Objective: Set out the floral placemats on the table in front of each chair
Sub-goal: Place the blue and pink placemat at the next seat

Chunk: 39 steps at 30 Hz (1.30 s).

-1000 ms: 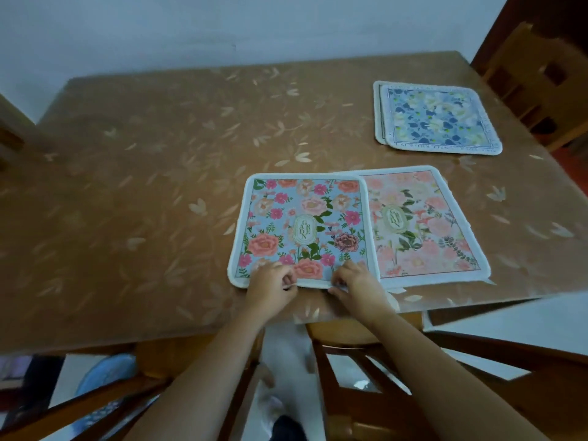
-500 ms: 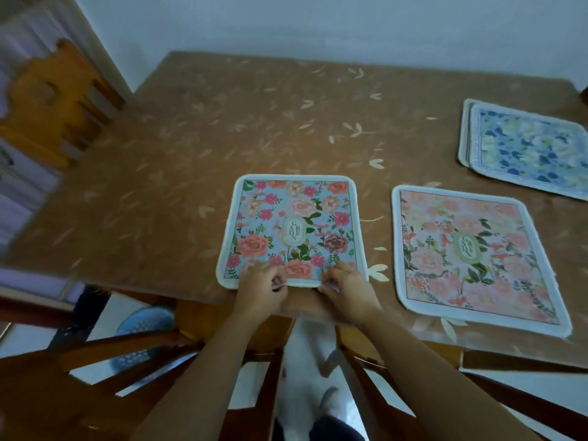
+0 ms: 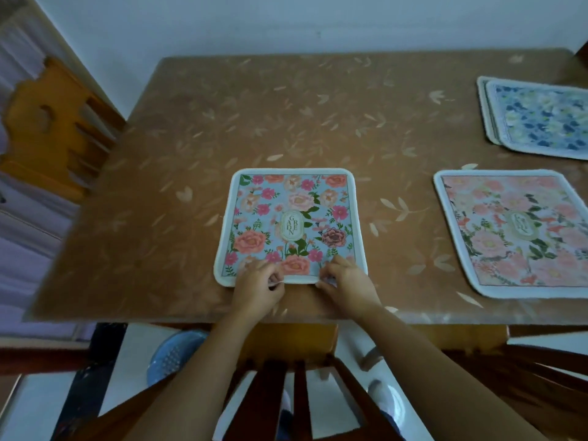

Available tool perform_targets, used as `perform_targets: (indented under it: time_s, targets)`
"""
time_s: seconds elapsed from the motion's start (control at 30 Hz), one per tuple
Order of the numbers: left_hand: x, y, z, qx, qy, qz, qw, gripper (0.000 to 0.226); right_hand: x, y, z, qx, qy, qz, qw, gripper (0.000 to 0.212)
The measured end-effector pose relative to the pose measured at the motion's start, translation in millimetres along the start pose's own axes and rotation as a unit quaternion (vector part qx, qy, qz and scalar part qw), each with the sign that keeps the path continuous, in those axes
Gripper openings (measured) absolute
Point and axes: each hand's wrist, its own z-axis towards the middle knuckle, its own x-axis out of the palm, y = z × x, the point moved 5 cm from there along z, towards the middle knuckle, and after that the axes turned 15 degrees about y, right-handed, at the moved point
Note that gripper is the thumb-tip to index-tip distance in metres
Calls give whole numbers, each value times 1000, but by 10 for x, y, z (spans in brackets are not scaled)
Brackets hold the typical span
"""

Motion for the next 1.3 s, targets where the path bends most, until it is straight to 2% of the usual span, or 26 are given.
perform_targets:
  time_s: [0.33, 0.53, 0.77, 1.3]
  targets:
    - [-165, 375, 42, 51, 21, 25, 998, 6, 253, 283, 149, 38, -30, -9, 999, 21]
    - [-103, 508, 23, 49, 56, 54, 996, 7, 267, 255, 71, 48, -8, -55, 997, 30]
    - [-264, 803, -83, 26, 16, 63, 998, 7, 262, 245, -6, 57, -10, -80, 995, 22]
    - [-177, 786, -221, 21, 33, 65, 997, 5, 285, 195, -37, 50, 2, -81, 995, 13]
